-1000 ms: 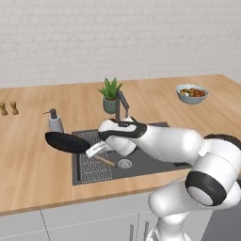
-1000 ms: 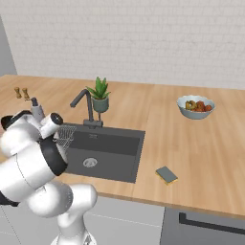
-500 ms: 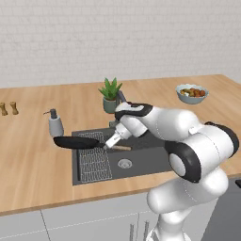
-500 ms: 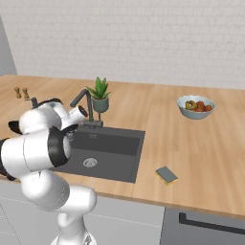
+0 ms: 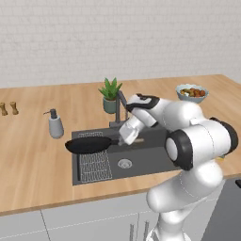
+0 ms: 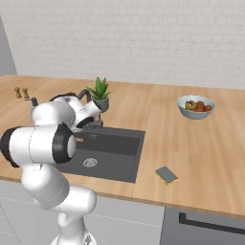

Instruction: Pick the pan and sponge and place them into the sink. Then turn on the water.

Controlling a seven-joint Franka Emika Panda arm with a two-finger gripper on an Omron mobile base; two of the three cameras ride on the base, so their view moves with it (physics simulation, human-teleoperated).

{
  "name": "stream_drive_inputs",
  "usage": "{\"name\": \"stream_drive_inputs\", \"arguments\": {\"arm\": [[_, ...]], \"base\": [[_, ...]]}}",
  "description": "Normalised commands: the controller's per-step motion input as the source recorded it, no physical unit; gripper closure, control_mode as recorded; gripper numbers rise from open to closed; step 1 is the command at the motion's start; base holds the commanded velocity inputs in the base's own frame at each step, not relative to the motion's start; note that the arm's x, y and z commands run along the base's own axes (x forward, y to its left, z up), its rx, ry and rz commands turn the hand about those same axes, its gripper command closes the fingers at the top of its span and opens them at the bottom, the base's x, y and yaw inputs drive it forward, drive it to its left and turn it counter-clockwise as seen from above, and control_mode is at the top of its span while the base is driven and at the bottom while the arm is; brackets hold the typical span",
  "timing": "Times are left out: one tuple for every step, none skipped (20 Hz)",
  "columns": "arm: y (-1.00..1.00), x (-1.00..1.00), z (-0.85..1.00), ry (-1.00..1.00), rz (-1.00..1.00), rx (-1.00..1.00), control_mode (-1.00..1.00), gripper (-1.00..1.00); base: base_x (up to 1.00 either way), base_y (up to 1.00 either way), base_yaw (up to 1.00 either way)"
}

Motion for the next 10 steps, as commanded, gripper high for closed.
{"name": "stream_drive_inputs", "arguments": {"arm": [[-0.6, -0.04, 0.01, -0.16, 0.18, 0.0, -1.0, 1.0], [-0.61, -0.08, 0.0, -0.18, 0.19, 0.0, -1.0, 1.0], [-0.64, -0.1, 0.0, -0.17, 0.18, 0.0, -1.0, 1.0], [-0.66, -0.11, 0.0, -0.16, 0.17, 0.0, -1.0, 1.0], [-0.69, -0.1, 0.01, -0.15, 0.16, 0.0, -1.0, 1.0], [-0.68, -0.06, 0.05, -0.12, 0.14, 0.0, -1.0, 1.0], [-0.68, 0.0, 0.04, -0.09, 0.13, 0.0, -1.0, 1.0], [-0.66, 0.0, 0.01, -0.08, 0.11, 0.0, -1.0, 1.0], [-0.66, 0.0, 0.0, -0.08, 0.11, 0.0, -1.0, 1.0], [-0.67, 0.0, 0.0, -0.08, 0.11, 0.0, -1.0, 1.0]], "base": [[0.0, 0.0, 0.0], [0.0, 0.0, 0.0], [0.0, 0.0, 0.0], [0.0, 0.0, 0.0], [0.0, 0.0, 0.0], [0.0, 0.0, 0.0], [0.0, 0.0, 0.0], [0.0, 0.0, 0.0], [0.0, 0.0, 0.0], [0.0, 0.0, 0.0]]}}
